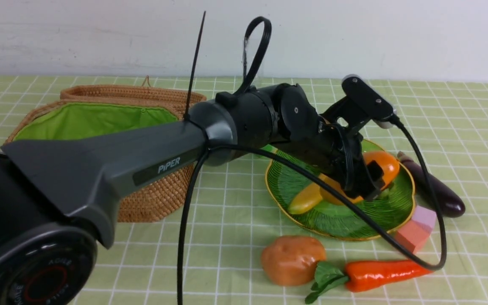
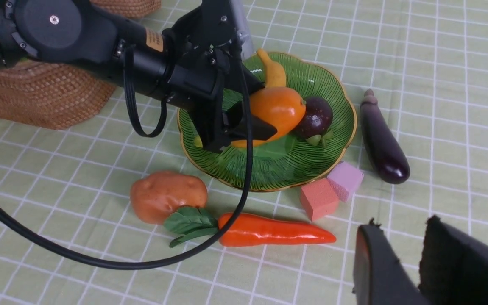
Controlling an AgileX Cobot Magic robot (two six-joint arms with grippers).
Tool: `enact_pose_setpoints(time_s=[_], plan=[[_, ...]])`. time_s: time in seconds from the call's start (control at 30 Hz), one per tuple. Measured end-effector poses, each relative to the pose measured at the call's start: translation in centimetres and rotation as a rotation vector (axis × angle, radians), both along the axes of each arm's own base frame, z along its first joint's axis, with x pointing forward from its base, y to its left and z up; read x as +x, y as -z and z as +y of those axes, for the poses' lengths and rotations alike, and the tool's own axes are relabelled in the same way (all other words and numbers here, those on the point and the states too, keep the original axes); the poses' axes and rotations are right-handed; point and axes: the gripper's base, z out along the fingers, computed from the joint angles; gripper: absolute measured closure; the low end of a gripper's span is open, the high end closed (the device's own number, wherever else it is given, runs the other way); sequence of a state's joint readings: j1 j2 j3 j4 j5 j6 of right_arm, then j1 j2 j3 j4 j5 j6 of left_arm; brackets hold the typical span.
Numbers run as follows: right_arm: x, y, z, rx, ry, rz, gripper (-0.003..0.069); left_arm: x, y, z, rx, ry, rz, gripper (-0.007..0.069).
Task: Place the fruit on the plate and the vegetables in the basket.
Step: Grab the mango with your left arm and place it on the right plate, then use the right arm to grab a potato and put it into the left basket
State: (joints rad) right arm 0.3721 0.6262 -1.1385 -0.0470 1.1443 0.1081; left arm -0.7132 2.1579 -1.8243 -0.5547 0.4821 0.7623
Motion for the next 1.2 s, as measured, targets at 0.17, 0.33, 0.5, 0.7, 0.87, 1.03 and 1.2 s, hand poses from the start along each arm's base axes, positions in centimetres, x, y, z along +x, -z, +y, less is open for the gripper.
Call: enact_pose_setpoints(time_s=[0.17,0.33,0.5,0.7,0.87,1.03,1.2], plan=[[0.0,0.0,0.0,0.0,0.0,0.001,0.0476,-0.3,-0.3,0.1,0.006,0.013,0.01,0.0017],[0.0,0.0,0.1,0.009,-0.007,0.005,0.0475,-0.9,-2.3,0.6,0.01,0.033,-0.008,0.0016],[-0.1,0.0,0.2,0.016,-0.012,0.007,0.0475,-2.0,-5.4,1.6,0.005,0.026,-0.013,0.0104],[-0.1,0.1,0.9,0.041,-0.077,0.028,0.0475,-5.6,-13.0,5.2,-0.026,-0.067,0.026,0.0522],[1.2,0.6,2.6,0.034,-0.214,0.108,0.0475,-9.6,-18.1,9.8,0.038,-0.18,0.082,0.0638],[3.3,1.3,4.6,0.04,-0.344,0.185,0.0475,-13.7,-20.6,14.2,0.05,-0.285,0.104,0.0638],[6.0,2.5,6.3,0.041,-0.412,0.279,0.0475,-19.4,-20.6,19.2,-0.012,-0.329,0.109,0.0638]])
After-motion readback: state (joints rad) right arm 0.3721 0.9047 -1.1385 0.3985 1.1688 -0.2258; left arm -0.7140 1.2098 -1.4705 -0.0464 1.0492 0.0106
